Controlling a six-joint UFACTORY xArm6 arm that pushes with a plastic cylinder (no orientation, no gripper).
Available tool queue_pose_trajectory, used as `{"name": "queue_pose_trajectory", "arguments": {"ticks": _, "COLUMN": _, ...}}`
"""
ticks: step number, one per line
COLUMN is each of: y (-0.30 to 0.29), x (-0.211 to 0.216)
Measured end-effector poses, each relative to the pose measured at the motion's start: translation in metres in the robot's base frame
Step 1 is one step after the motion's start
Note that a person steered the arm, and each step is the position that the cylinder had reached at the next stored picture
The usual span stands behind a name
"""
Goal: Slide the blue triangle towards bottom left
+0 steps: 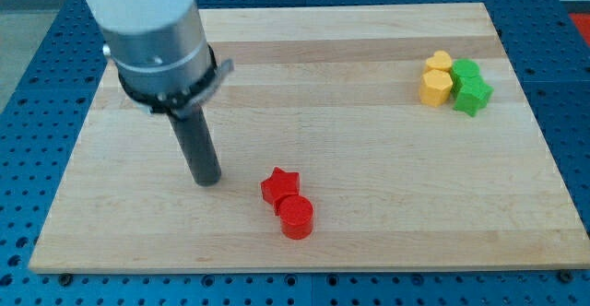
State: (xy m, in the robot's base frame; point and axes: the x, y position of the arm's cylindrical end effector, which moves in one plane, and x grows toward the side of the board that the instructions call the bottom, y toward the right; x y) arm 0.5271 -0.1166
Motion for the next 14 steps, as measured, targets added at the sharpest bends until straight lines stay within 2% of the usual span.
{"name": "queue_pose_trajectory", "arguments": {"ticks": 1, "y": -0.003, "x": -0.015}}
{"name": "queue_pose_trajectory", "arguments": {"ticks": 2, "y": -0.042, "x": -0.030}}
{"name": "queue_pose_trajectory", "arguments": {"ticks": 4, "y": -0.160, "x": -0.076}}
{"name": "queue_pose_trajectory", "arguments": {"ticks": 5, "y": -0.177, "x": -0.141}}
{"name": "queue_pose_trajectory", "arguments": {"ticks": 6, "y": -0.152, "x": -0.213}}
{"name": "queue_pose_trajectory", "arguments": {"ticks": 7, "y": -0.125, "x": -0.212}}
{"name": "queue_pose_trajectory", "arguments": {"ticks": 8, "y": -0.131, "x": -0.184}}
{"name": "queue_pose_trajectory", "arguments": {"ticks": 10, "y": -0.122, "x": -0.105}}
{"name": "queue_pose_trajectory", "arguments": {"ticks": 11, "y": -0.108, "x": -0.046}}
{"name": "queue_pose_trajectory", "arguments": {"ticks": 12, "y": -0.114, "x": -0.032}}
{"name": "queue_pose_trajectory", "arguments": {"ticks": 13, "y": -0.135, "x": -0.084}}
{"name": "queue_pose_trajectory", "arguments": {"ticks": 14, "y": -0.138, "x": -0.168}}
